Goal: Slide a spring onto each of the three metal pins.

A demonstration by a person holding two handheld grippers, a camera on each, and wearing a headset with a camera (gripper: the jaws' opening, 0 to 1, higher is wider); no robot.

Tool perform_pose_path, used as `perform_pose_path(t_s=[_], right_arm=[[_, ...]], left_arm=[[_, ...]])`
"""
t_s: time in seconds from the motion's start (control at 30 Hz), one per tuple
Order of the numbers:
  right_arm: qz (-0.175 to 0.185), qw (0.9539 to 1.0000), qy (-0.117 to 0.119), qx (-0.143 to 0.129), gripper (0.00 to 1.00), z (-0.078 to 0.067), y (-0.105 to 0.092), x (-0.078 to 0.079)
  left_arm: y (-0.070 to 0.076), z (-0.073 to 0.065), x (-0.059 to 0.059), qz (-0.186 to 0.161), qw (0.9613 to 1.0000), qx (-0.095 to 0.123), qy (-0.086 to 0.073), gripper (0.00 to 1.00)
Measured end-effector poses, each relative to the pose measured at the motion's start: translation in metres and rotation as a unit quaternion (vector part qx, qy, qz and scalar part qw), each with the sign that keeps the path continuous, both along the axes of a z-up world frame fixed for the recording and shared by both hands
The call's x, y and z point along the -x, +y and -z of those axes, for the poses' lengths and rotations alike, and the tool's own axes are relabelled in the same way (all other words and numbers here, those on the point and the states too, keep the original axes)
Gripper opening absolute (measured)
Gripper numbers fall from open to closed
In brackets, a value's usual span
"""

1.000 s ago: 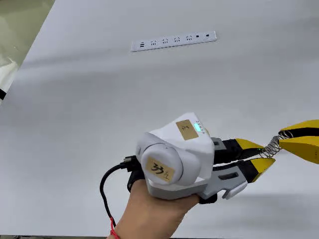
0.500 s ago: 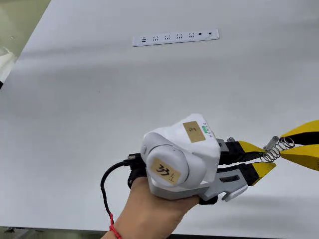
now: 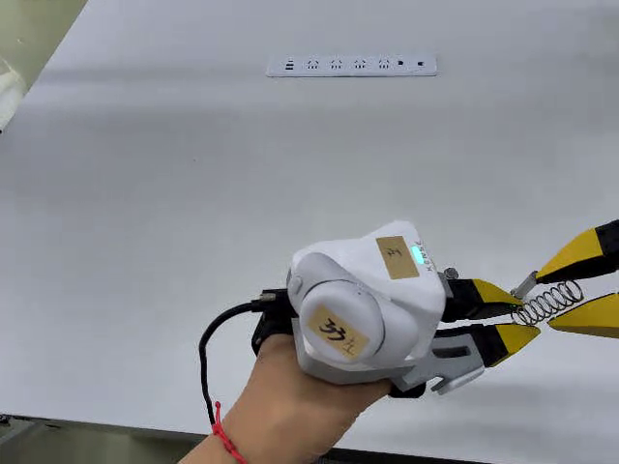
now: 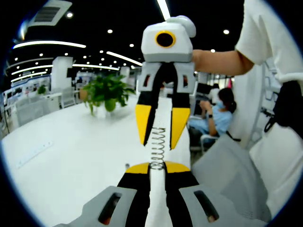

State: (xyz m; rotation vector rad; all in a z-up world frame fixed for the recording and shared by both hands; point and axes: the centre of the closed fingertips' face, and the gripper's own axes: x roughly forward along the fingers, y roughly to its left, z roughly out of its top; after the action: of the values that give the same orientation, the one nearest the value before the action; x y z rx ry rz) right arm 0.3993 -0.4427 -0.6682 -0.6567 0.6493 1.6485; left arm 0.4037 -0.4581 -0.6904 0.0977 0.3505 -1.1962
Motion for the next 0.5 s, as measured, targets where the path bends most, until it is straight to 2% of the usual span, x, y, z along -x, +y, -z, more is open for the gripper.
perform_pose_path(t_s=[0.13, 0.5], right_arm=[[-0.018, 0.9997, -0.007, 0.018, 0.16, 0.0017, -0.0018, -0.0002], [-0.039, 0.9984, -0.015, 0.039, 0.12, 0.0013, -0.0026, 0.0023]], left_arm=[[-0.0004, -0.0009, 0.001, 0.003, 1.0, 0.0, -0.004, 0.1], [0.0012, -0.0031, 0.0008, 0.004, 1.0, 0.003, -0.009, 0.1]])
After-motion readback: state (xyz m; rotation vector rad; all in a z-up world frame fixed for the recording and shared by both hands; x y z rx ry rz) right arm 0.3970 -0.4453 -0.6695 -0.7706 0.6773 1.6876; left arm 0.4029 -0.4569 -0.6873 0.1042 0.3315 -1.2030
